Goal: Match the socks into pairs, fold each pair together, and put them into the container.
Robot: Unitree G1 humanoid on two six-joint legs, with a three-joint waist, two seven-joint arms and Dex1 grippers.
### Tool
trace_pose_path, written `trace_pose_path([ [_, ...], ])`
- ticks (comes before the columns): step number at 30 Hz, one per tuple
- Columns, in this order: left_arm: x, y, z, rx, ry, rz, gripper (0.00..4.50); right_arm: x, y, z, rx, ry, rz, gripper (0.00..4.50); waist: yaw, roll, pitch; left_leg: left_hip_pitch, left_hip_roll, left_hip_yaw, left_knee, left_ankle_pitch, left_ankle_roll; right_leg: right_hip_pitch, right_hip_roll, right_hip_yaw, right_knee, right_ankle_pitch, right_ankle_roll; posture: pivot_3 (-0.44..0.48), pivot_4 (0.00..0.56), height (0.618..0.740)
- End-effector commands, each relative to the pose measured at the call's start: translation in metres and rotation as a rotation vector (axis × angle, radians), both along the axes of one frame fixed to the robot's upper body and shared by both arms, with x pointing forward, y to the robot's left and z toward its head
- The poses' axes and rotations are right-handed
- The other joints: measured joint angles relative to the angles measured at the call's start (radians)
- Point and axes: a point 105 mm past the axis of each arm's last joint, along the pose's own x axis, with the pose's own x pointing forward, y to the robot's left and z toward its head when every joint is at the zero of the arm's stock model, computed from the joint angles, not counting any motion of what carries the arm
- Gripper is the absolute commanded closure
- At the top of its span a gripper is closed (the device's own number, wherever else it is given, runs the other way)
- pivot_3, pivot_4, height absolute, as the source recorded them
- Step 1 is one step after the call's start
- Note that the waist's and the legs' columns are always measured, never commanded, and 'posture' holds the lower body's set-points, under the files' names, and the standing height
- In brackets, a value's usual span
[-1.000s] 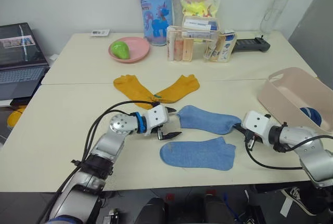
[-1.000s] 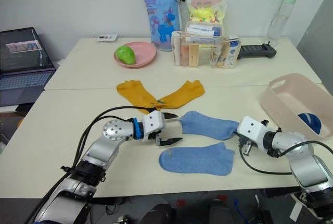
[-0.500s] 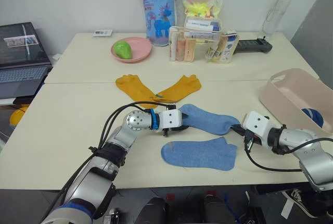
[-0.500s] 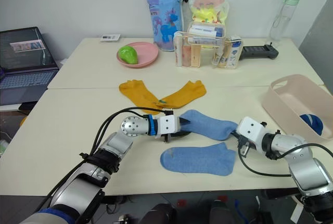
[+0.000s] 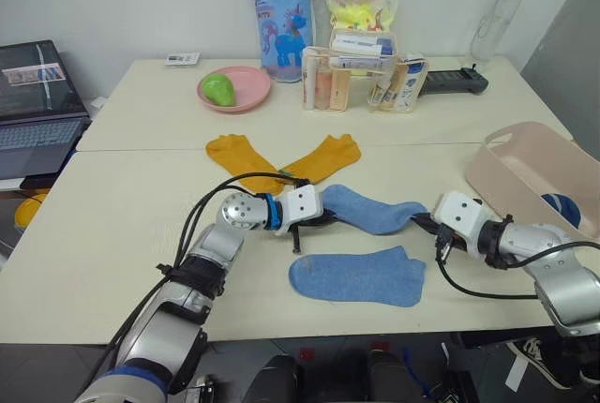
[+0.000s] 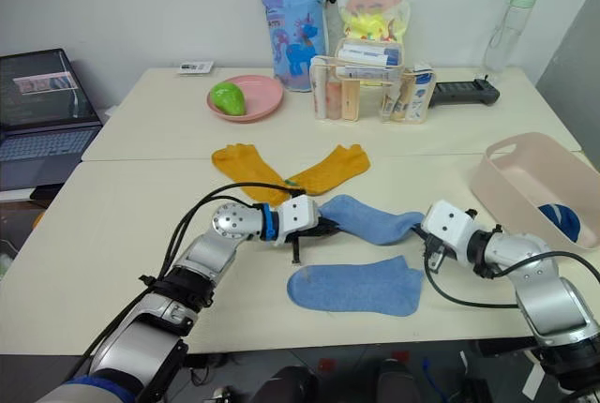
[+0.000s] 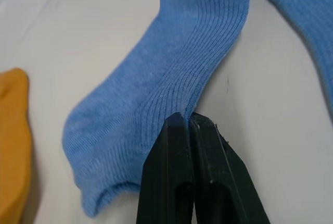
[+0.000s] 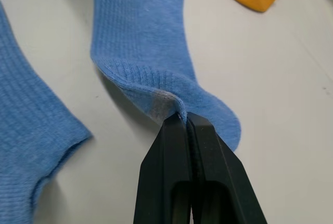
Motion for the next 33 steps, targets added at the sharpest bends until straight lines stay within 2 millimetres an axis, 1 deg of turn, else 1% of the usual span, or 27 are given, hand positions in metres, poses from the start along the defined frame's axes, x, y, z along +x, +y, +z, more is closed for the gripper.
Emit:
trace_pose_path([
  [1, -0.026, -0.007, 0.052, -0.117, -0.051, -0.136, 4.48, 0.021, 0.008, 0.014, -0.02, -0.129, -0.017, 4.5, -0.005, 0.0, 0.0, 0.0, 0.0, 0.0, 0.0, 0.0, 0.0, 0.0, 0.0, 0.0, 0.0, 0.0, 0.0, 0.0, 0.15, 0.74],
  [2, -0.036, -0.009, 0.063, -0.135, -0.047, -0.176, 4.48, 0.026, 0.011, 0.014, -0.021, -0.146, -0.02, 4.5, -0.009, 0.0, 0.0, 0.0, 0.001, 0.0, 0.0, 0.0, 0.0, -0.001, 0.0, 0.0, 0.0, 0.0, 0.0, 0.0, 0.15, 0.74],
  [3, -0.042, -0.011, 0.068, -0.144, -0.041, -0.199, 4.48, 0.029, 0.014, 0.014, -0.021, -0.155, -0.021, 4.5, -0.01, 0.0, 0.0, 0.0, 0.001, 0.0, 0.0, 0.0, 0.0, -0.001, 0.0, 0.001, 0.0, 0.0, 0.0, 0.0, 0.15, 0.74],
  [5, -0.057, -0.011, 0.07, -0.106, 0.03, -0.243, 4.48, 0.038, 0.029, 0.013, 0.017, -0.155, 0.009, 4.5, -0.012, 0.0, 0.0, 0.0, 0.001, 0.0, -0.001, 0.0, 0.0, -0.001, 0.0, 0.0, 0.0, 0.0, 0.0, 0.0, 0.15, 0.74],
  [7, -0.065, -0.012, 0.069, -0.069, 0.059, -0.27, 4.48, 0.045, 0.041, 0.015, 0.051, -0.166, 0.027, 4.5, -0.016, 0.0, 0.0, 0.0, 0.002, 0.001, -0.001, 0.0, 0.0, -0.001, 0.0, 0.001, 0.0, 0.0, 0.0, 0.0, 0.15, 0.74],
  [8, -0.066, -0.012, 0.069, -0.063, 0.062, -0.271, 4.48, 0.046, 0.042, 0.015, 0.057, -0.17, 0.03, 4.5, -0.015, 0.0, 0.0, 0.0, 0.001, 0.001, -0.001, 0.0, 0.0, -0.001, 0.0, 0.001, 0.0, 0.0, 0.0, 0.0, 0.15, 0.74],
  [11, -0.071, -0.022, 0.068, -0.098, 0.162, -0.265, 4.48, 0.054, 0.066, 0.016, 0.193, -0.15, 0.057, 4.5, -0.011, 0.0, 0.0, 0.0, 0.001, 0.0, -0.001, 0.0, 0.0, 0.0, 0.001, 0.0, 0.0, 0.0, 0.0, 0.0, 0.15, 0.74],
  [12, -0.073, -0.026, 0.068, -0.113, 0.207, -0.264, 4.48, 0.052, 0.076, 0.016, 0.235, -0.133, 0.09, 4.5, -0.011, 0.0, 0.0, 0.0, 0.0, 0.0, 0.0, 0.0, 0.0, 0.0, 0.001, 0.0, 0.0, 0.0, 0.0, 0.0, 0.15, 0.74],
  [14, -0.074, -0.03, 0.065, -0.111, 0.243, -0.256, 4.48, 0.046, 0.091, 0.017, 0.323, -0.095, 0.151, 4.5, -0.011, 0.0, 0.0, 0.0, 0.001, 0.0, 0.0, 0.0, 0.0, 0.0, 0.001, 0.0, 0.0, 0.0, 0.0, 0.0, 0.15, 0.74],
  [16, -0.072, -0.033, 0.057, -0.093, 0.255, -0.244, 4.48, 0.041, 0.105, 0.018, 0.379, -0.062, 0.198, 4.5, -0.014, 0.0, 0.0, 0.0, 0.001, 0.0, -0.001, 0.0, 0.0, 0.0, 0.001, 0.0, -0.001, 0.0, 0.0, 0.0, 0.15, 0.74],
  [18, -0.07, -0.035, 0.053, -0.096, 0.249, -0.236, 4.48, 0.039, 0.111, 0.017, 0.394, -0.043, 0.218, 4.5, -0.015, 0.0, 0.0, 0.0, 0.001, 0.0, -0.001, 0.0, 0.0, -0.001, 0.001, 0.0, 0.0, 0.0, 0.0, 0.0, 0.15, 0.74],
  [21, -0.065, -0.034, 0.052, -0.111, 0.225, -0.209, 4.48, 0.038, 0.11, 0.015, 0.408, -0.024, 0.202, 4.5, -0.014, 0.0, 0.0, 0.0, 0.001, -0.001, -0.001, 0.0, 0.0, -0.001, 0.001, 0.0, 0.0, 0.0, 0.0, 0.0, 0.15, 0.74],
  [24, -0.061, -0.031, 0.052, -0.137, 0.231, -0.178, 3.86, 0.04, 0.101, 0.013, 0.399, -0.029, 0.164, 3.86, -0.014, 0.0, 0.0, 0.0, 0.001, 0.0, -0.001, 0.0, 0.0, -0.001, 0.001, 0.0, 0.0, 0.0, 0.0, 0.0, 0.15, 0.74],
  [26, -0.06, -0.029, 0.055, -0.16, 0.236, -0.162, 3.17, 0.041, 0.09, 0.015, 0.397, -0.045, 0.128, 3.15, -0.013, 0.0, 0.0, 0.0, 0.0, 0.0, -0.001, 0.0, 0.0, -0.001, 0.001, 0.0, 0.0, 0.0, 0.0, 0.0, 0.15, 0.74],
  [28, -0.059, -0.029, 0.056, -0.176, 0.237, -0.153, 2.59, 0.042, 0.084, 0.016, 0.399, -0.056, 0.102, 2.5, -0.013, 0.0, 0.0, 0.0, 0.0, 0.0, -0.001, 0.0, 0.0, -0.001, 0.0, 0.0, 0.0, 0.0, 0.0, 0.0, 0.15, 0.74],
  [29, -0.057, -0.028, 0.057, -0.182, 0.225, -0.143, 2.21, 0.042, 0.079, 0.017, 0.396, -0.066, 0.085, 2.1, -0.013, 0.0, 0.0, 0.0, 0.0, 0.0, -0.001, 0.0, 0.0, -0.001, 0.0, 0.001, 0.0, 0.0, 0.0, 0.0, 0.15, 0.74],
  [30, -0.05, -0.028, 0.063, -0.231, 0.209, -0.104, 1.89, 0.045, 0.067, 0.02, 0.389, -0.098, 0.038, 1.76, -0.012, 0.0, 0.0, 0.0, 0.0, 0.0, -0.001, 0.0, 0.0, -0.001, 0.0, 0.001, 0.0, 0.0, 0.0, 0.0, 0.15, 0.74],
  [33, -0.034, -0.026, 0.076, -0.332, 0.185, -0.017, 0.93, 0.046, 0.042, 0.03, 0.383, -0.159, -0.054, 1.75, -0.006, 0.001, 0.0, 0.0, 0.0, 0.0, 0.0, 0.0, 0.0, -0.001, 0.0, 0.001, 0.0, 0.0, 0.0, 0.0, 0.15, 0.74],
])
